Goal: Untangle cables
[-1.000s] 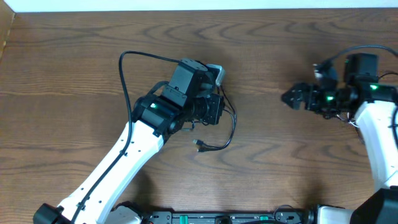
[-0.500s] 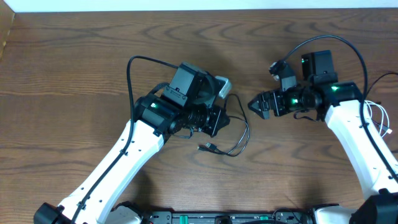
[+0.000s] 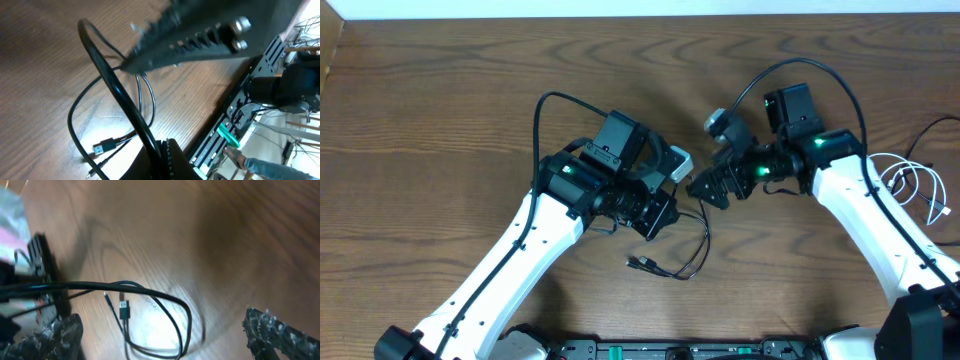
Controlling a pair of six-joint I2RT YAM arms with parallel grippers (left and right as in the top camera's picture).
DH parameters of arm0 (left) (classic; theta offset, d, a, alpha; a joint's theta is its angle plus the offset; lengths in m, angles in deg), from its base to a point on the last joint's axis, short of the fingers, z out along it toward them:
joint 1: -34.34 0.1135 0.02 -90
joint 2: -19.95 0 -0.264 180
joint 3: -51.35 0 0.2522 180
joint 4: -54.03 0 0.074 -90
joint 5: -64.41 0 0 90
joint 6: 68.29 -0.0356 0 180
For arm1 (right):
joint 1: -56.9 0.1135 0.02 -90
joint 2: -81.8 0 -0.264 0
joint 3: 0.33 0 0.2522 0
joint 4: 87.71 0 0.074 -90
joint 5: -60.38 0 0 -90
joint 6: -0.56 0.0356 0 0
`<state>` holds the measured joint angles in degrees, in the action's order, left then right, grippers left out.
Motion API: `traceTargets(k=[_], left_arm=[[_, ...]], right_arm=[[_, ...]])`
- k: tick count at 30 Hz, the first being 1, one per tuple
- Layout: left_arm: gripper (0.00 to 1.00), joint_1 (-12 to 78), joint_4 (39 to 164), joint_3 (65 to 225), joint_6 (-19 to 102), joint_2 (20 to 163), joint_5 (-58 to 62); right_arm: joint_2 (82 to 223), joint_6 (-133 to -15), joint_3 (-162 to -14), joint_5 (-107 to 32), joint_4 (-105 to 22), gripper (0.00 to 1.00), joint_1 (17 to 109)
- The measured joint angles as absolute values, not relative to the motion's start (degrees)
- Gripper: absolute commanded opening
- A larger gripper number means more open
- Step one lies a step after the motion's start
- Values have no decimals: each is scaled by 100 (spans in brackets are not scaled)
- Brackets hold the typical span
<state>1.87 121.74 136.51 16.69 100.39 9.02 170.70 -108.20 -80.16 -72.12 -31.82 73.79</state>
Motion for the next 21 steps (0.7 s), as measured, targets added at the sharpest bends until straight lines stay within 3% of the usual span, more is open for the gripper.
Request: traceTargets(k=[7, 13, 17, 21], left_arm=[[7, 187, 12240, 13651, 1320, 10039, 1322], [7, 187, 12246, 13651, 1005, 10039, 1990], [7, 187, 12244, 13651, 946, 10039, 2139], [8, 187, 12246, 13651, 942, 10039, 2205]], right_arm=[[17070, -11834, -8016, -7687, -3184, 99, 7466], [17070, -12051, -8016, -7890, -3182, 81, 7473], [17070, -12090, -8016, -7916, -3182, 60, 7473], [17070, -12129, -8016, -7936, -3180, 49, 7473]])
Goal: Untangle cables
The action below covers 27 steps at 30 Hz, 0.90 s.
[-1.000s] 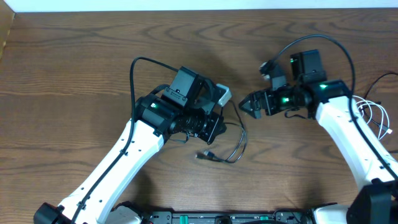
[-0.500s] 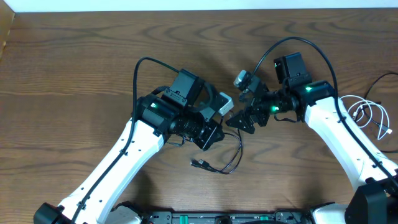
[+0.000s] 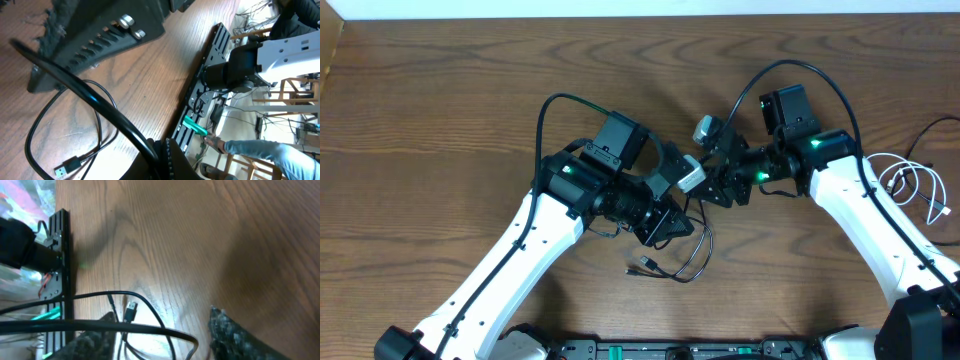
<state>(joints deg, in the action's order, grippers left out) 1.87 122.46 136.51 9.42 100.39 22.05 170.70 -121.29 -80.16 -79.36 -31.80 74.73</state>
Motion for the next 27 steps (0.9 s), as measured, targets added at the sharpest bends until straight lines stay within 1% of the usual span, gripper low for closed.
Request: traceTargets(k=[2, 8, 10, 12, 18, 23, 25, 27], left_arm=[[8, 187, 12244, 13651, 942, 10039, 2218], [7, 187, 12244, 13651, 939, 10039, 2224], [7, 187, 12244, 13651, 939, 10039, 2233], [8, 187, 12242, 13651, 939, 10039, 2235], [7, 187, 12172, 13651, 939, 10039, 2233], [7, 187, 12043, 13651, 939, 10039, 2218], [7, 187, 11975, 13651, 939, 10039, 2154], [7, 187, 11875, 13651, 944, 10039, 2023]], right_arm=[[17070, -12134, -8016, -7936, -3182, 47, 7473], [17070, -12140, -8016, -7936, -3180, 33, 7473], [17070, -12136, -8016, -7936, -3180, 23, 7473], [17070, -12134, -8016, -7938, -3177, 16, 7473], [17070, -12153, -8016, -7936, -3173, 8, 7473], [17070, -12151, -8016, -7931, -3062, 8, 7473], [17070, -12046, -8016, -7870, -3009, 5, 7473], [17070, -11622, -8016, -7617, -3066, 8, 7473]])
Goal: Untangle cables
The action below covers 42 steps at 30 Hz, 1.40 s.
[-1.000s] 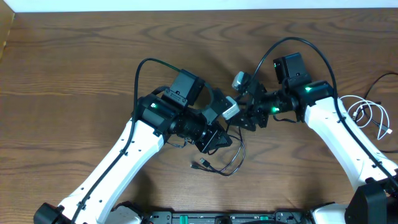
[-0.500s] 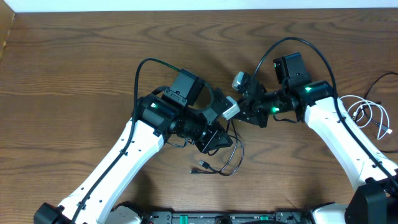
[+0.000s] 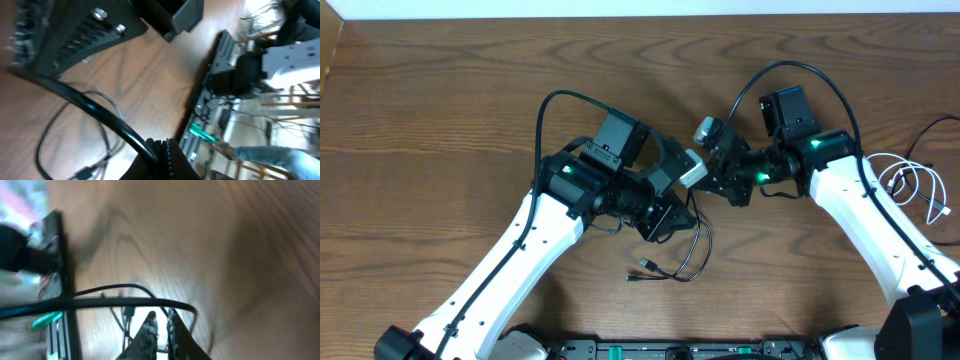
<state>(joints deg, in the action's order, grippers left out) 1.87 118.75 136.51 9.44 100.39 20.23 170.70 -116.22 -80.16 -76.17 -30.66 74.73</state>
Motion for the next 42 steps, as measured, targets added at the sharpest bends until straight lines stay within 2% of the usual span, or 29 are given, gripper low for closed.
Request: traceTargets(k=[3, 7, 11, 13, 14, 16, 20, 24, 30, 33, 36, 39, 41, 42], left_arm=[[7, 187, 11726, 13651, 968, 10039, 1671], [7, 181, 11501, 13651, 1350, 10039, 598], [8, 183, 11470, 13651, 1901, 10039, -700], [7, 183, 11437, 13651, 2076, 10039, -1185], [7, 183, 11400, 13651, 2152, 10039, -1351], [7, 183, 11302, 13651, 2216, 10039, -1585], [8, 131, 10987, 13651, 2185, 10039, -1850], [7, -134, 10751, 13651, 2028, 10002, -1968], [7, -573, 10718, 13651, 1785, 9759, -2057], [8, -663, 10751, 13651, 1720, 9729, -2151], [7, -676, 10771, 13651, 1715, 9729, -2195], [7, -676, 10769, 13651, 1715, 9729, -2224], [8, -676, 10740, 13651, 1715, 9729, -2254], [8, -676, 10721, 13651, 1715, 9729, -2256]], right_arm=[[17070, -10158, -8016, -6766, -3143, 27, 7464], [17070, -8009, -8016, -5739, -3014, 53, 7385], [17070, -6311, -8016, -5641, -3153, 53, 7370], [17070, -5618, -8016, -5813, -3226, 46, 7372], [17070, -5277, -8016, -5901, -3245, 47, 7376], [17070, -4595, -8016, -6111, -3278, 59, 7398], [17070, -3170, -8016, -6594, -3330, 57, 7477], [17070, -2023, -8016, -7090, -3735, 66, 7486], [17070, -1026, -8014, -7547, -4839, 73, 7486], [17070, -652, -8016, -7676, -5429, 73, 7486], [17070, -370, -8016, -7763, -5842, 64, 7486], [17070, -206, -8016, -7868, -6010, 48, 7486], [17070, -145, -8016, -7940, -5997, 28, 7486], [17070, -134, -8016, -7990, -5966, 24, 7488]])
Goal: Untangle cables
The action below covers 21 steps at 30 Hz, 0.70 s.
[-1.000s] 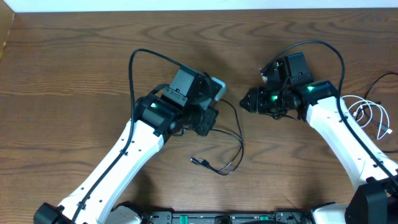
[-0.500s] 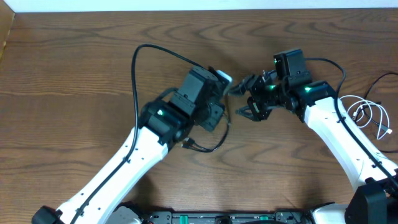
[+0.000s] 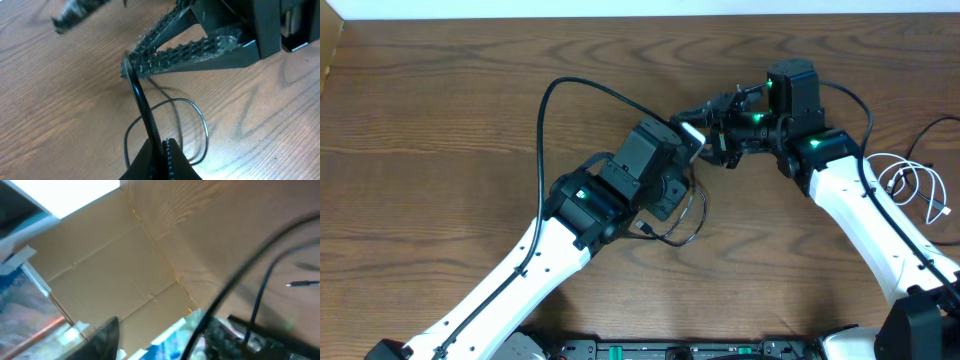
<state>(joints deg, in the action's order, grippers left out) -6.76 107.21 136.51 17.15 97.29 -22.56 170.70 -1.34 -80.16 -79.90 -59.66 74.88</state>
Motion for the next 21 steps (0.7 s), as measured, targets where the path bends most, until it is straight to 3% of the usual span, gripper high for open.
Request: traceTargets(k=[9, 15, 18, 20, 21], left_arm=[[7, -676, 10624, 13651, 1715, 9729, -2261], [8, -676, 10447, 13651, 1715, 9729, -2259], [8, -676, 10458, 13651, 1715, 9729, -2259], [21, -676, 10482, 13651, 1715, 9729, -2259], [38, -676, 10498, 13651, 1704, 9729, -2259]], right_arm=[[17070, -456, -8016, -8076, -5934, 22, 7706], [17070, -646, -8016, -8097, -5835, 3, 7798], [17070, -659, -8016, -8108, -5833, 1, 7805], [17070, -661, -8016, -8106, -5824, 1, 7805], [17070, -661, -8016, -8104, -5816, 1, 7805]])
